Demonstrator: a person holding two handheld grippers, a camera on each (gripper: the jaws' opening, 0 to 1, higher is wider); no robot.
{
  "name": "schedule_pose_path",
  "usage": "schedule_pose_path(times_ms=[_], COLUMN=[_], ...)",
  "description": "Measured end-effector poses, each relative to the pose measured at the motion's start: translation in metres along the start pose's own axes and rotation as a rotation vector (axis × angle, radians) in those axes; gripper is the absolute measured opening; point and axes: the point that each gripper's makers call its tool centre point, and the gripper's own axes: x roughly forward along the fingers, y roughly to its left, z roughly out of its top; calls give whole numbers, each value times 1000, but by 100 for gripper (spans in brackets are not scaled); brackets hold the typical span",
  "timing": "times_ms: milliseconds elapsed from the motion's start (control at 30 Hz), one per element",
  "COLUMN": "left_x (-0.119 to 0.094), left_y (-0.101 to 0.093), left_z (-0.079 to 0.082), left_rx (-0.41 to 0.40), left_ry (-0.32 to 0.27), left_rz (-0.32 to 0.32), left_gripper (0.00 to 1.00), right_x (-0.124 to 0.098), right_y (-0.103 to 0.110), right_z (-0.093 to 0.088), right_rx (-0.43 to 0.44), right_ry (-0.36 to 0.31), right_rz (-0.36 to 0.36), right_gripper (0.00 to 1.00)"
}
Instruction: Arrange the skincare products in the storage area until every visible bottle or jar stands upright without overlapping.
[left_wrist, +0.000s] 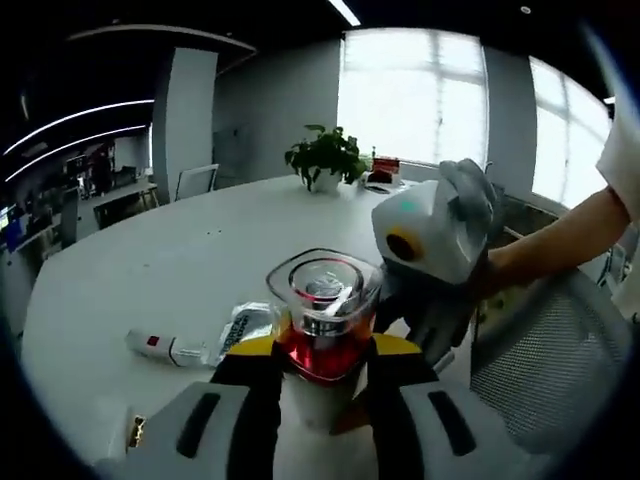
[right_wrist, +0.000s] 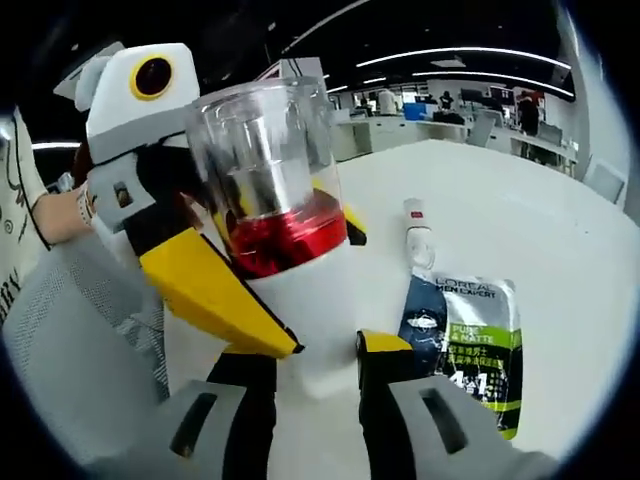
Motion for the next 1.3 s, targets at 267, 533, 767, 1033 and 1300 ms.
schedule_pose_path(times_ms=[267,533,767,1033,1300], left_x=[-1,-2,-3,-7,-7], left_y=[2,1,0,6,3], left_z=[1,3,-7,-16,-30], left_rx=[49,69,59,62,69], left_ry=[-23,-42,-12,24,70], left_rz=[0,-24,-49,-58,-63], left_gripper=[28,29,35,32,28], right_x=[2,-7,-32,-65,-73], right_y=[-2,3,2,5,14], right_z=[-2,-9,-5,12,54], right_rx=[-19,-28,50,74,118], right_ry=[27,83,48,-33,-166], right_rz=[-22,-26,-52,-88,-87], right_gripper=[32,41,42,43,44])
